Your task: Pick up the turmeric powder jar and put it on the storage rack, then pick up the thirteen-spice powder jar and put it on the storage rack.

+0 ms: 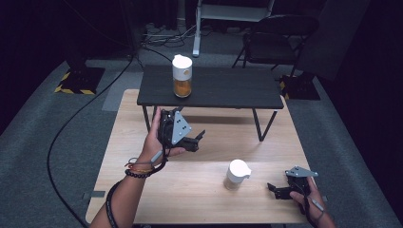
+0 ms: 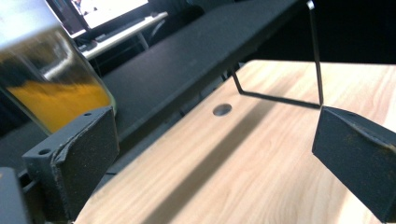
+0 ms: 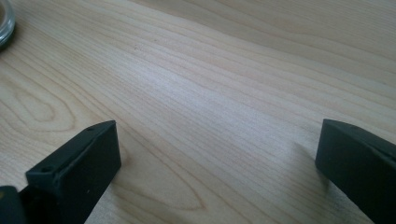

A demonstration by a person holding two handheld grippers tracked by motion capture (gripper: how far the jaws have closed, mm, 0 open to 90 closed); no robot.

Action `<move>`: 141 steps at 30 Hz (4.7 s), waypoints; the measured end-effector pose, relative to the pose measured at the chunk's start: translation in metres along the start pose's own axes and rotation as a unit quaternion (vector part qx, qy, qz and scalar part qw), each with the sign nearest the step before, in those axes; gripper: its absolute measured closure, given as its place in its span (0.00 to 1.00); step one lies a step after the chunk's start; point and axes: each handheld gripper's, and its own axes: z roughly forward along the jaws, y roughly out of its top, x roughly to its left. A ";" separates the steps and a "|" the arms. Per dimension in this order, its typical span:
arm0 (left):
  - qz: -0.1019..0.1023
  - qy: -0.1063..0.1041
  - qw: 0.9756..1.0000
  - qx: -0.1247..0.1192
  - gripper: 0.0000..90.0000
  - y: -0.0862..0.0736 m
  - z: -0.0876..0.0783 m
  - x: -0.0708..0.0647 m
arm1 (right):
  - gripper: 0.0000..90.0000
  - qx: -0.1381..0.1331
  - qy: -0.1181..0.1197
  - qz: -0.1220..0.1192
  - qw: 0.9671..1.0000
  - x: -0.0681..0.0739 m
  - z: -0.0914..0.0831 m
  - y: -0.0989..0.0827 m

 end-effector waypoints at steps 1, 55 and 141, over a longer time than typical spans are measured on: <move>0.000 -0.001 1.000 0.002 0.01 -0.002 0.000 -0.002 | 0.00 0.000 0.000 0.000 1.000 0.000 0.000 0.000; -0.104 -0.074 0.966 0.224 0.02 -0.102 -0.005 -0.014 | 0.00 0.000 -0.001 0.000 1.000 0.000 0.000 0.000; -0.161 -0.083 0.950 0.253 0.00 -0.121 -0.018 0.012 | 0.02 -0.123 0.079 -0.007 0.989 0.034 -0.021 -0.001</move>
